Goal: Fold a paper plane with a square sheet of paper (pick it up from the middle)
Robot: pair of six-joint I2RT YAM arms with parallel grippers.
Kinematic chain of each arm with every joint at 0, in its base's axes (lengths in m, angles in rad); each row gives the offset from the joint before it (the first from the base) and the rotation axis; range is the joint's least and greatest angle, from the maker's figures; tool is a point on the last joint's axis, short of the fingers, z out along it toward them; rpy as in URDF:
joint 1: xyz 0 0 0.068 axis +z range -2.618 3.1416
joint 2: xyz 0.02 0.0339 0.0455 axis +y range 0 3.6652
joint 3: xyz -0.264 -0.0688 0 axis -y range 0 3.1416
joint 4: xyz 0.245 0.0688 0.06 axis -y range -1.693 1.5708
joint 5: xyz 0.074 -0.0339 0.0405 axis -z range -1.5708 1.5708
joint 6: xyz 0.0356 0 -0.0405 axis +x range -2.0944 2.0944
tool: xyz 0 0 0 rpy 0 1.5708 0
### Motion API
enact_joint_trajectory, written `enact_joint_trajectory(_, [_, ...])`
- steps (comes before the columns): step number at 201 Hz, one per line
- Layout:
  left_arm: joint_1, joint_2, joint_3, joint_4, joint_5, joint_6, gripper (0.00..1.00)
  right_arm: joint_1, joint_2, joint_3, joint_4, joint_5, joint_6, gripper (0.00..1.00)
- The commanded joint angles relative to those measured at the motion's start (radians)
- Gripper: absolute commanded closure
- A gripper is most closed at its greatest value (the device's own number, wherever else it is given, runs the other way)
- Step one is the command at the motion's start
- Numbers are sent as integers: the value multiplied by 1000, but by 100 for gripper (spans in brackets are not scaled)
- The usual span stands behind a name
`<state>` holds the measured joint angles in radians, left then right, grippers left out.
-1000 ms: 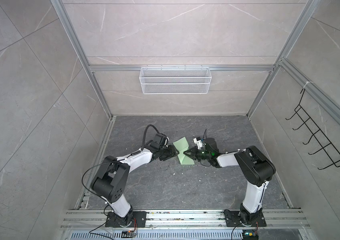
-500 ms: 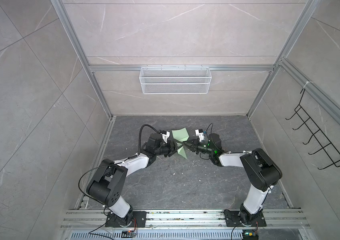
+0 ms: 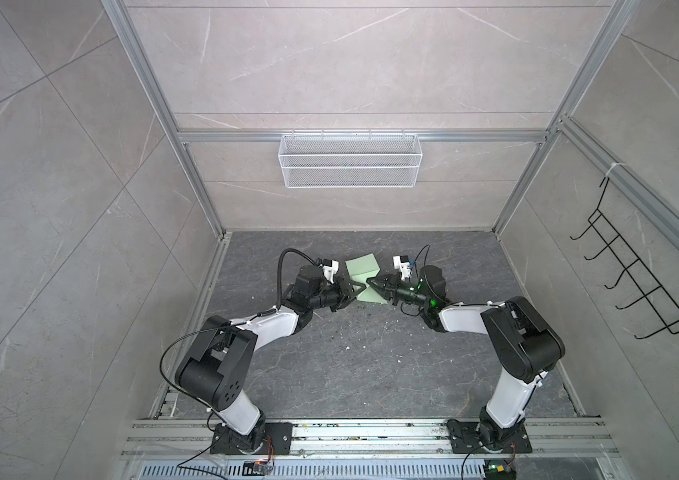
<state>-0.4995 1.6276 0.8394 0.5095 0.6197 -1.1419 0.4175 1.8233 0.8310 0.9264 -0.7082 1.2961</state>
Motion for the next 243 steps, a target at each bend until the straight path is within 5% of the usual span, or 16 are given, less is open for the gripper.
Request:
enact_joint_trajectory(1, [0, 11, 38, 31, 43, -7, 69, -1, -11, 18, 31, -21, 12, 96])
enact_joint_trajectory(135, [1, 14, 51, 14, 65, -5, 90, -3, -5, 10, 11, -13, 0, 93])
enact_joint_trajectory(179, [9, -1, 56, -71, 51, 43, 93, -28, -35, -11, -48, 5, -40, 70])
enact_joint_trajectory(214, [53, -55, 86, -391, -14, 240, 93, -86, -148, -46, -287, 85, -204, 50])
enact_joint_trajectory(243, [63, -79, 268, -991, -341, 559, 93, -104, -272, -29, -587, 218, -404, 45])
